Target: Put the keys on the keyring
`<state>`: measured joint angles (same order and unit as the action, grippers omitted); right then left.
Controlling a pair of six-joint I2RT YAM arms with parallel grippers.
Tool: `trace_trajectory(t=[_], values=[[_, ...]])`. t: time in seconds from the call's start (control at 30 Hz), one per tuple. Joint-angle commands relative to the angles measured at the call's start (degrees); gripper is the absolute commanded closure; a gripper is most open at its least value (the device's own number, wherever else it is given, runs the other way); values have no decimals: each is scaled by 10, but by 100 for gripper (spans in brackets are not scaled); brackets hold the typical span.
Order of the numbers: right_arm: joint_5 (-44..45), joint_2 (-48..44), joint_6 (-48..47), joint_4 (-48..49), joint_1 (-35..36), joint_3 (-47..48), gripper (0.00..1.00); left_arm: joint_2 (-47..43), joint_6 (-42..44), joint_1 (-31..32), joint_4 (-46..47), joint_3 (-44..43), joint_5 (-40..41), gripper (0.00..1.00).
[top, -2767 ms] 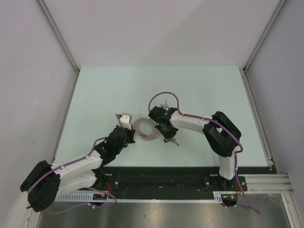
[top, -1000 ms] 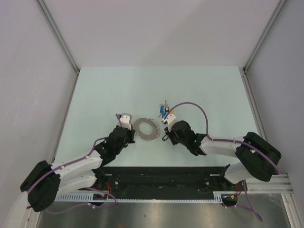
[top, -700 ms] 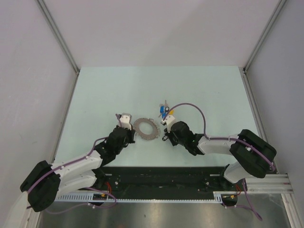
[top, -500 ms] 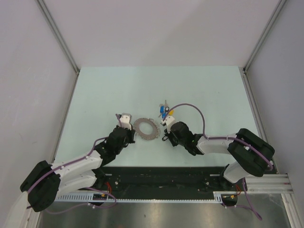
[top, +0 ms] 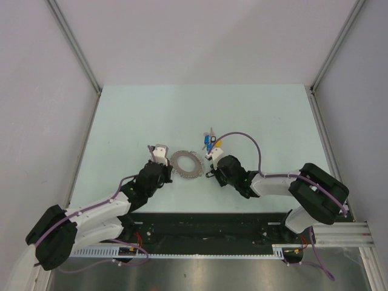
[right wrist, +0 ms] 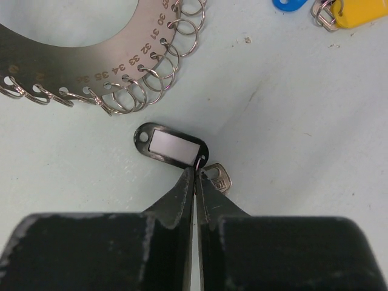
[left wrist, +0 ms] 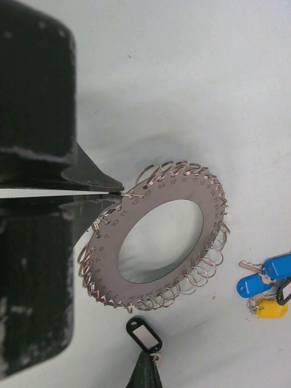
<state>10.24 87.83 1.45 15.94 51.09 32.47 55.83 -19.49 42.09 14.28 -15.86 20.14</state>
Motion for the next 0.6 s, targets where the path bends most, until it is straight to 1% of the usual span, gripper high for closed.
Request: trace_trajectory(t=[0.0, 0.03, 0.13, 0.33, 0.4, 0.53, 0.57], values=[[21, 8, -2, 18, -2, -1, 98, -5, 9, 1, 20, -18, 4, 99], [23, 7, -2, 16, -2, -2, 100, -5, 9, 1, 20, -18, 4, 99], [22, -12, -6, 4, 0, -1, 100, -6, 9, 1, 21, -17, 4, 99], [12, -93, -10, -47, -3, -1, 100, -17, 15, 1, 31, -9, -13, 99], [-4, -128, -10, -68, -9, -1, 100, -25, 21, 1, 46, -4, -20, 99], [-73, -179, -13, -107, -33, 0, 100, -55, 39, 1, 81, 19, -61, 99], [-115, -187, -13, -117, -47, 4, 100, -61, 49, 1, 97, 23, -69, 99]])
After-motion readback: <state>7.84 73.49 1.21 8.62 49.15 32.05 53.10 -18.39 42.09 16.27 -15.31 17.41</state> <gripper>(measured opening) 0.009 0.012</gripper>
